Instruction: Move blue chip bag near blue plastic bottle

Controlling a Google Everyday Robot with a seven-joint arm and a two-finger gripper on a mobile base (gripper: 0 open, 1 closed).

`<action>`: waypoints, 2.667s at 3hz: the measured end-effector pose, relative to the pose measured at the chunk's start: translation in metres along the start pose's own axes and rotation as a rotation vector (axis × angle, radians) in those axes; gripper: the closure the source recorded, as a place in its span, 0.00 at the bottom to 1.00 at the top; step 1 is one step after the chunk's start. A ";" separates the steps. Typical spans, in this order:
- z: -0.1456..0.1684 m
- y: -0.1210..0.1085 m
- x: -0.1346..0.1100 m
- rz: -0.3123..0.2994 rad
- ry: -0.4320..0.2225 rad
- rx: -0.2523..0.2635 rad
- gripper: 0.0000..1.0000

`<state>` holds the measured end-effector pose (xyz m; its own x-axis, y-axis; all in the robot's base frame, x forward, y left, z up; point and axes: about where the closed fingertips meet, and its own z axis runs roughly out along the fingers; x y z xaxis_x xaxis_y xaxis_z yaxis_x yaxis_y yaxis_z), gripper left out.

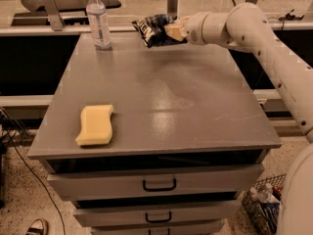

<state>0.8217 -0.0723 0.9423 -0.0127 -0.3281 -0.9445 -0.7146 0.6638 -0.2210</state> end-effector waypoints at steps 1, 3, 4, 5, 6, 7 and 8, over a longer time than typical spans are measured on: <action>0.028 0.007 0.010 0.023 0.012 0.041 1.00; 0.060 0.009 0.019 0.063 0.026 0.107 1.00; 0.069 0.012 0.021 0.076 0.030 0.118 1.00; 0.074 0.015 0.024 0.086 0.036 0.124 1.00; 0.077 0.016 0.025 0.096 0.038 0.127 1.00; 0.077 0.016 0.025 0.099 0.039 0.127 1.00; 0.082 0.029 0.019 0.127 0.030 0.089 0.82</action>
Offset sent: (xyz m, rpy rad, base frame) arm 0.0436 0.0330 -0.0411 0.0266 0.0302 -0.1731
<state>0.8578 -0.0042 0.8983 -0.1210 -0.2574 -0.9587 -0.6413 0.7574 -0.1224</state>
